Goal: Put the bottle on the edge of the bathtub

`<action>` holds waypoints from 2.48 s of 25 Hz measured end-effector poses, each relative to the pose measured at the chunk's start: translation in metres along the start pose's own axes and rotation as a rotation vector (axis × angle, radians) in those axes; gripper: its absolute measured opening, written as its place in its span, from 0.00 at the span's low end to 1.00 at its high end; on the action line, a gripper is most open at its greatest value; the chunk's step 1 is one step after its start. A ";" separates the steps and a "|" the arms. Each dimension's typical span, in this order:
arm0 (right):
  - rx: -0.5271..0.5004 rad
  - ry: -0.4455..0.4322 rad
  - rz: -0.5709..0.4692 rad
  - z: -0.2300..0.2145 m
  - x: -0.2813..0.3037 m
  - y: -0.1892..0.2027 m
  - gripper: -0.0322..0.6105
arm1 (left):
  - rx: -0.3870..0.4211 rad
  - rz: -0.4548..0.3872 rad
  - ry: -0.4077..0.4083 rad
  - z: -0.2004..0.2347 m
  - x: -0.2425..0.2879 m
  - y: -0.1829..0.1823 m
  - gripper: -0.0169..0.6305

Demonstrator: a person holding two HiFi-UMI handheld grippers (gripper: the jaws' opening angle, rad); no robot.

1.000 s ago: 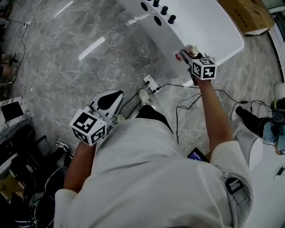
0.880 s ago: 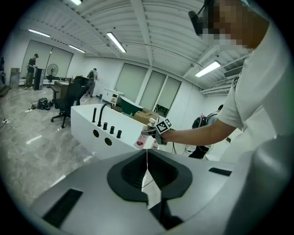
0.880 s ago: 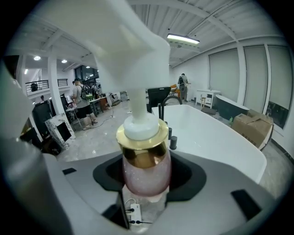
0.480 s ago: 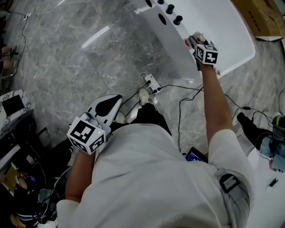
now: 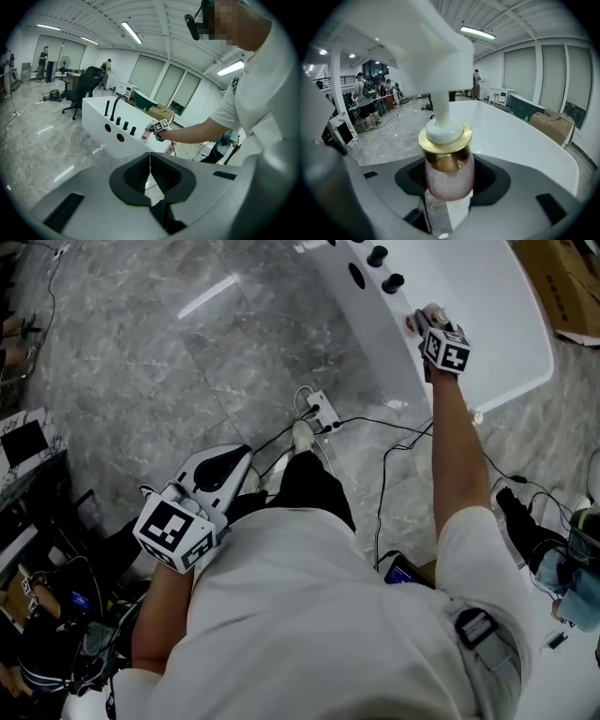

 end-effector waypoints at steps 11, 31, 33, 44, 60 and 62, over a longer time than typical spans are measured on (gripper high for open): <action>0.002 -0.013 -0.026 -0.005 0.011 0.009 0.42 | 0.000 0.017 -0.007 -0.002 0.006 0.002 0.05; 0.136 0.073 -0.036 0.024 -0.066 0.038 0.54 | 0.049 -0.077 0.041 -0.024 -0.030 0.011 0.05; 0.129 0.072 -0.039 0.036 -0.084 0.042 0.48 | 0.061 -0.094 0.051 -0.029 -0.041 0.015 0.05; -0.035 -0.117 0.007 0.186 -0.200 0.094 0.07 | 0.093 -0.173 0.062 -0.048 -0.128 0.054 0.05; -0.139 -0.433 0.011 0.399 -0.408 0.138 0.06 | 0.098 -0.219 0.067 -0.072 -0.209 0.135 0.05; -0.147 -0.466 0.011 0.417 -0.432 0.141 0.06 | 0.098 -0.222 0.066 -0.075 -0.217 0.143 0.05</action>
Point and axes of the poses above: the fingertips, and each gripper's own axes: x forward along the fingers, z to its left, y out of its underside, the point moved 2 cm from there along -x, backward along the fingers, and after that the axes turned 4 degrees about x, right-handed, at the moved point
